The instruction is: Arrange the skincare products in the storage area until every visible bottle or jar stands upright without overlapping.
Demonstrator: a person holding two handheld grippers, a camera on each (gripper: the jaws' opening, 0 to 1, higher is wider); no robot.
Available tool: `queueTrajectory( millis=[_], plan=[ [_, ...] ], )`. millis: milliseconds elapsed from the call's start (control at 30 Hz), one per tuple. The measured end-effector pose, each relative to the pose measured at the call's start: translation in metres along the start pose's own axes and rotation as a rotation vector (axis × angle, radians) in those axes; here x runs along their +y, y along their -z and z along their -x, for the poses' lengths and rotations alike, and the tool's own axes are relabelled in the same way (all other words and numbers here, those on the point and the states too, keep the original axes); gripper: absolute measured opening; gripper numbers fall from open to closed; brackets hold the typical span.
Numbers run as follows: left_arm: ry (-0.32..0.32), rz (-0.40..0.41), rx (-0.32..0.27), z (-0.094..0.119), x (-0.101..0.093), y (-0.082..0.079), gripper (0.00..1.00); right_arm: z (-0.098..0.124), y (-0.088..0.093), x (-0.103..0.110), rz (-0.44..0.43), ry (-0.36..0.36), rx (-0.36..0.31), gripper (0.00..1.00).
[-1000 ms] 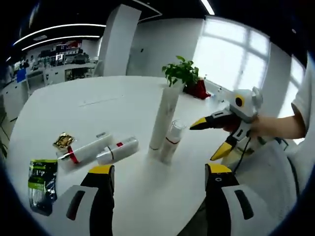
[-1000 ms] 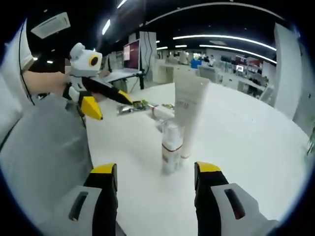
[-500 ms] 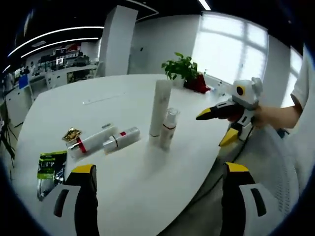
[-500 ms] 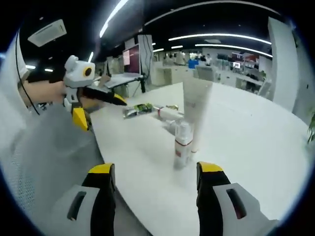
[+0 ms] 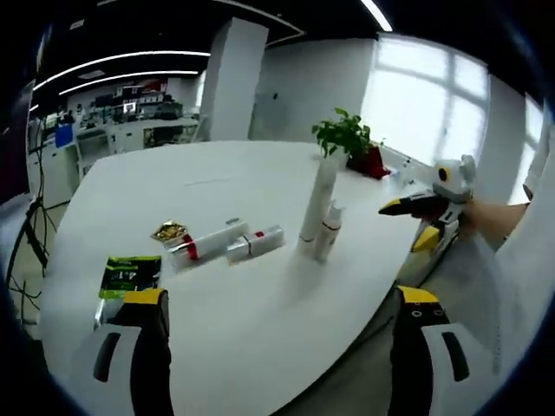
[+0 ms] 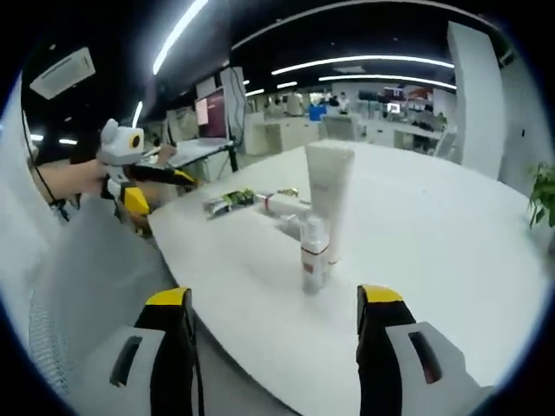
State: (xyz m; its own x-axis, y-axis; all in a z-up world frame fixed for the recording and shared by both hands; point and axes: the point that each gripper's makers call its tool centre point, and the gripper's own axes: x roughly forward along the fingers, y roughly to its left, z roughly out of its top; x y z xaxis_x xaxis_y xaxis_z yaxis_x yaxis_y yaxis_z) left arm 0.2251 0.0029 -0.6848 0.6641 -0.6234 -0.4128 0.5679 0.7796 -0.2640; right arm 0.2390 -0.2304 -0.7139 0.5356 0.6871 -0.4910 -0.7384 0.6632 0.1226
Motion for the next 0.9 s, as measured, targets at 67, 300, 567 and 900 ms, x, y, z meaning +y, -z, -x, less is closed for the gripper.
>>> queueTrajectory(
  millis=[67,300,567,900],
  plan=[
    [0.036,0.099,-0.051,0.004,-0.005,-0.006,0.99,0.001,0.001,-0.003,-0.031,0.026,0.007,0.86],
    [-0.018,0.004,0.062,0.012,0.013,0.018,0.99,0.005,0.000,-0.016,-0.072,0.132,0.018,1.00],
    [-0.091,-0.006,0.039,0.012,0.026,0.023,0.99,0.001,0.016,-0.017,-0.005,0.187,0.094,1.00],
    [-0.066,-0.138,0.098,0.005,0.018,0.033,0.99,0.004,0.025,-0.025,0.026,0.236,0.159,1.00]
  ],
)
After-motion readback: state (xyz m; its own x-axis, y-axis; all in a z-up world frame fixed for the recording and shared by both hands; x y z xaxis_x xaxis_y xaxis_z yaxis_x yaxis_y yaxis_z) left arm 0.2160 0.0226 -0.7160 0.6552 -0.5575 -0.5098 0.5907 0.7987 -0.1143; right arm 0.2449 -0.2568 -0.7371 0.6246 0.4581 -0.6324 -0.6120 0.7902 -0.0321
